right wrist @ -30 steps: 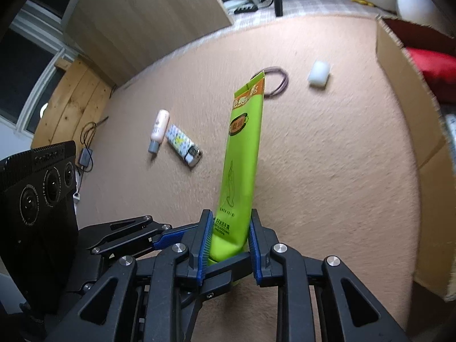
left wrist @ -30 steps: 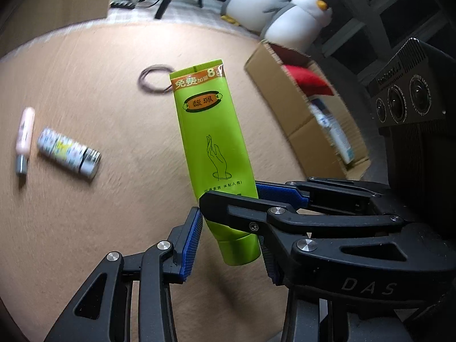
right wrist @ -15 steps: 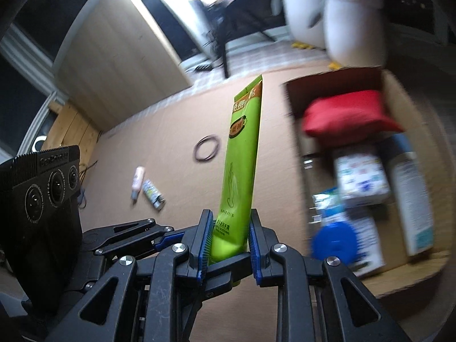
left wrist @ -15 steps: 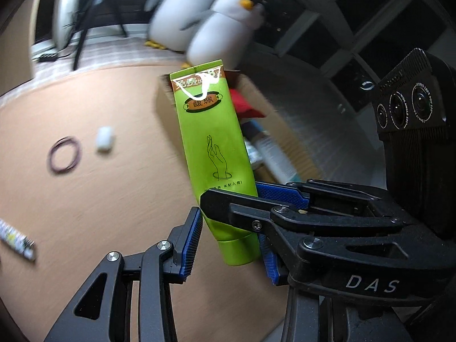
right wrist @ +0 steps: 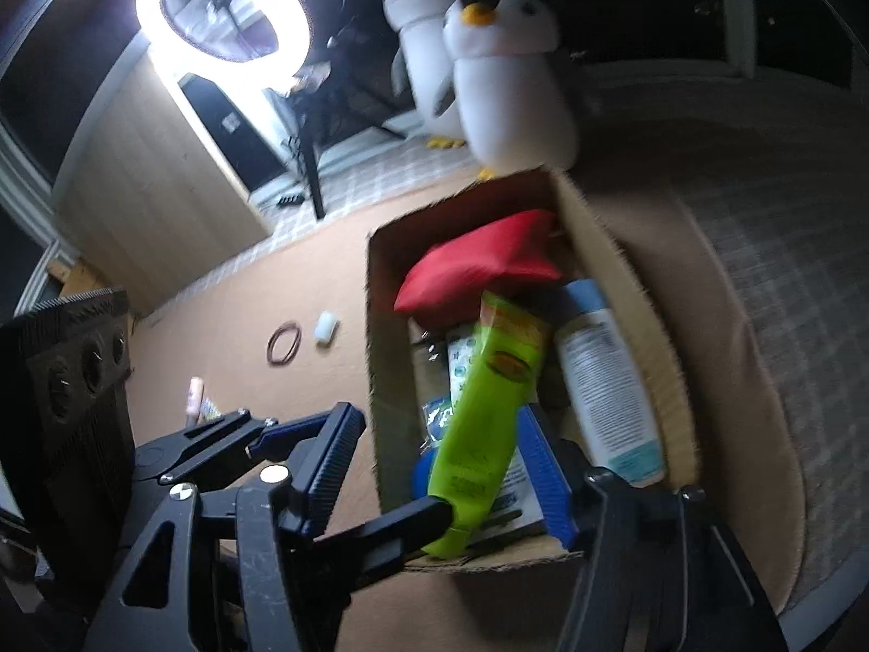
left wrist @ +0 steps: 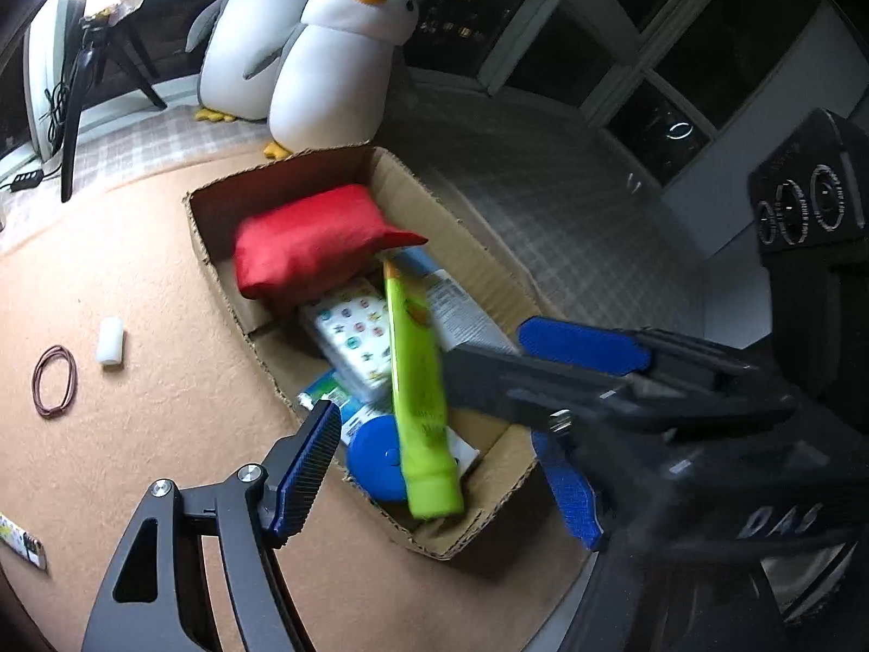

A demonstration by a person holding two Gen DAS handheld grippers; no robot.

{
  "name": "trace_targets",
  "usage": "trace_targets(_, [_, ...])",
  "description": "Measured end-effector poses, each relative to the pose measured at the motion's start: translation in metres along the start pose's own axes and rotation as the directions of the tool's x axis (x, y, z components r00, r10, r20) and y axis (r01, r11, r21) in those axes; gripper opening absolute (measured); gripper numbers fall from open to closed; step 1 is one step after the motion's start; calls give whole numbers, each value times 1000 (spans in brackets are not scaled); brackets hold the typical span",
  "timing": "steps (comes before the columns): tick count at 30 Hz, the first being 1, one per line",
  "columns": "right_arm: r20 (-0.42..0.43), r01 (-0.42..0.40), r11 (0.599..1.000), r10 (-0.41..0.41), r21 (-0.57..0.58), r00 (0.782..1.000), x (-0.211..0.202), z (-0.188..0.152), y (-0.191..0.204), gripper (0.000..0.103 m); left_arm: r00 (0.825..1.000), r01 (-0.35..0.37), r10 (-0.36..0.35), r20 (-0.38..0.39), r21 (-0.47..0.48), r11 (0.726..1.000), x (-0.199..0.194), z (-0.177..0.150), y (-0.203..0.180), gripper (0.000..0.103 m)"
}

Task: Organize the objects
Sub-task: 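Open the right gripper to drop the green tube into the box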

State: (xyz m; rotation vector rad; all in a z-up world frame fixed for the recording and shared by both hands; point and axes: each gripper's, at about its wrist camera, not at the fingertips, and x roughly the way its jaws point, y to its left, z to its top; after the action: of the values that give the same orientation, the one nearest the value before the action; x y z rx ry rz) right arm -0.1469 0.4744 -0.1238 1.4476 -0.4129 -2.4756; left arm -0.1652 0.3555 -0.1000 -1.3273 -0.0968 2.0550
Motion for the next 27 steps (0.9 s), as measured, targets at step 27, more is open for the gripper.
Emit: trace_targets(27, [33, -77, 997, 76, 19, 997, 18, -15, 34, 63, 987, -149, 152, 44, -64, 987, -78, -50, 69, 80])
